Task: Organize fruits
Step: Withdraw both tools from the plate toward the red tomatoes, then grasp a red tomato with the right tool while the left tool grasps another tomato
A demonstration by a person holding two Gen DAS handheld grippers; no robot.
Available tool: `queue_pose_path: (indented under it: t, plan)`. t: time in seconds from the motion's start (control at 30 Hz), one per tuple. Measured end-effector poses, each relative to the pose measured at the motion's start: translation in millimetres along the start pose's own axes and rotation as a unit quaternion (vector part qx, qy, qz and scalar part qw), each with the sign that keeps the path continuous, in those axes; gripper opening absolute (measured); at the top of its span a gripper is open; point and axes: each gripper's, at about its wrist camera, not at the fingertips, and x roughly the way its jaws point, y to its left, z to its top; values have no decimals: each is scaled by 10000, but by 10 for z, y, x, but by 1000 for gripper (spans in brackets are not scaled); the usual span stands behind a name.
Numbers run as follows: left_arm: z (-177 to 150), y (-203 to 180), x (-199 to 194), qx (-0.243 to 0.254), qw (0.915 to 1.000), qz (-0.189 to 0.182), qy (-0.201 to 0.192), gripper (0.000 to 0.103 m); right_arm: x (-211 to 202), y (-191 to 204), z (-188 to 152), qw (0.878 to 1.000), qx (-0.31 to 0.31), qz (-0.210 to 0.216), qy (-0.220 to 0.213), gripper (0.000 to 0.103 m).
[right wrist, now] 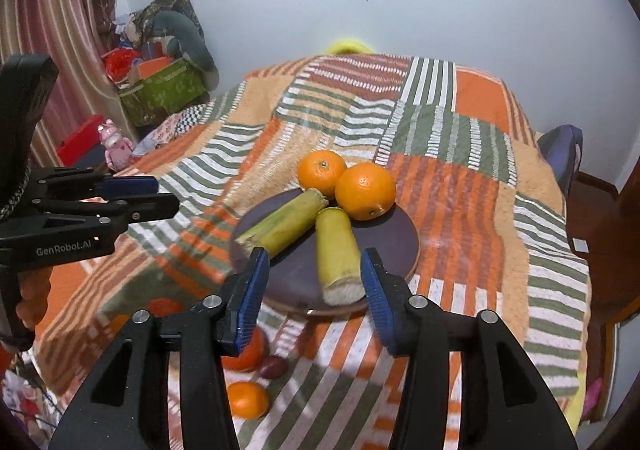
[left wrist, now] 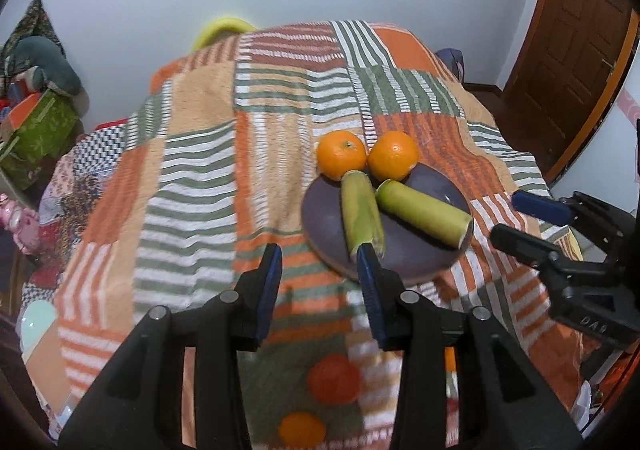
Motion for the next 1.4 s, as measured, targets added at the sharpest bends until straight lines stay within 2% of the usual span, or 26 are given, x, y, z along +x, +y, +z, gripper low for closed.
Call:
queue_pose_path:
  t: [0.33,0.4,0.47,0.5,0.63,0.8,1.27,1.4]
  plan:
    - [-451,202,-525,-141,9998,147,-25,43,-324,269,-254,9999,-20,15,-138,53]
    - [-561,261,-562,-197,9996,170,55,46,-328,324,-319,9999,-24,48,-89,53]
    - [-670,318,-580,-269,9994,186,121,54,-326,371,-387,10000,-28,81,-40,53]
    - [-732,345,-579,-296,9992,209,156,54,-319,391,-411,9999,-44,115,-1,53]
    - [-941,394,-498,-308,9985,214,409,54,-251,464,-507,9996,-171,166,137,53]
    - [-1066,353,-385,-224,9982,140,535,54,-95,511,-580,9989,-139,273,348,53]
    - [-1044,220,44,-141,9960,-155,866,54,461,541,-613,9953,-168,444,839,53]
    - [-1033,180,123,-119,9954,-213,928,54,544,544,-607,9945,-224,474,903,50]
